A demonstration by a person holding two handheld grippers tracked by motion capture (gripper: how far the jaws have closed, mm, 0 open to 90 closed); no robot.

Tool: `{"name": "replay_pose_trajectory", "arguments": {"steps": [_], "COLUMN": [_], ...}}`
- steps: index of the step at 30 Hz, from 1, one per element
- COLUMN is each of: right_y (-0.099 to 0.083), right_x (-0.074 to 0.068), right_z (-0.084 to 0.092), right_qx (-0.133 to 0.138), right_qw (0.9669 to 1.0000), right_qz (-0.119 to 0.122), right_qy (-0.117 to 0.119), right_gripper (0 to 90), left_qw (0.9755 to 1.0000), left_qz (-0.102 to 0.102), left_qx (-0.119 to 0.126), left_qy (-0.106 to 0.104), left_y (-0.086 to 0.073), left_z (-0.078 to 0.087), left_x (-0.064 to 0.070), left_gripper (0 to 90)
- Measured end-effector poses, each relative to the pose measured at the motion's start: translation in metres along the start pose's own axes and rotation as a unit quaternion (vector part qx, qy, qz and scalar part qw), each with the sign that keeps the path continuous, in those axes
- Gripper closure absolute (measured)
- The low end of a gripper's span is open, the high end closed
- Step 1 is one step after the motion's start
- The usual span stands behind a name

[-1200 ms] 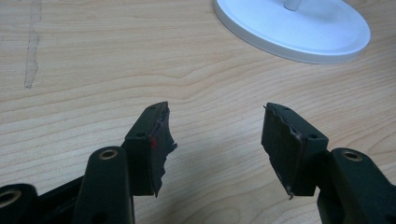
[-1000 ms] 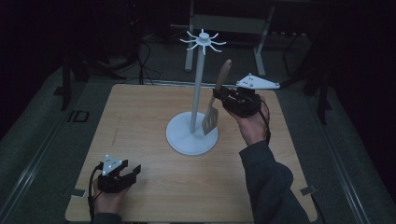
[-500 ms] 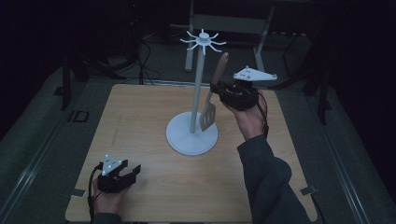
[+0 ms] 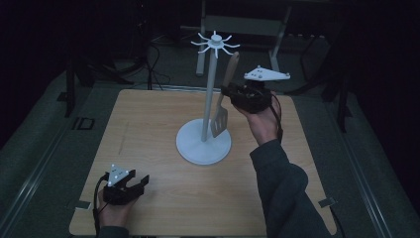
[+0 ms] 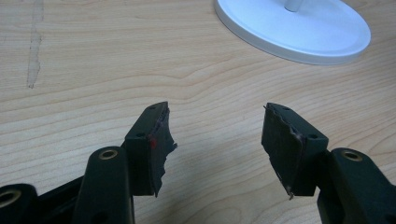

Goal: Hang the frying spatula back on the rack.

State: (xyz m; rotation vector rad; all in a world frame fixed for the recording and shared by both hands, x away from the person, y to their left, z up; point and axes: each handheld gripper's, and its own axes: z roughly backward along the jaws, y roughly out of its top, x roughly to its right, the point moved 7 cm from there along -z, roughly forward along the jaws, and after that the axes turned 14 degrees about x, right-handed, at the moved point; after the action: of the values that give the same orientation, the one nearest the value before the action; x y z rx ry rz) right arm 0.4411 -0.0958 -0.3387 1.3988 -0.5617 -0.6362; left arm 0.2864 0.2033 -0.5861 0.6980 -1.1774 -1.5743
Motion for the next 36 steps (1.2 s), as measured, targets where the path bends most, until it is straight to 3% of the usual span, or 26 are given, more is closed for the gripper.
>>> {"name": "replay_pose_trajectory", "arguments": {"steps": [36], "right_y": [0.004], "right_x": [0.002], "right_z": [-0.015], "right_qx": [-0.014], "right_qw": [0.9999], "right_qz": [-0.003], "right_qy": [0.0], "right_gripper": [75.1], "left_qw": [1.0], "left_qz": [0.001], "left_qx": [0.002], "left_qy": [0.002], "left_y": [0.001], "left_z": [0.0], "left_x": [0.0], "left_gripper": [42.2]}}
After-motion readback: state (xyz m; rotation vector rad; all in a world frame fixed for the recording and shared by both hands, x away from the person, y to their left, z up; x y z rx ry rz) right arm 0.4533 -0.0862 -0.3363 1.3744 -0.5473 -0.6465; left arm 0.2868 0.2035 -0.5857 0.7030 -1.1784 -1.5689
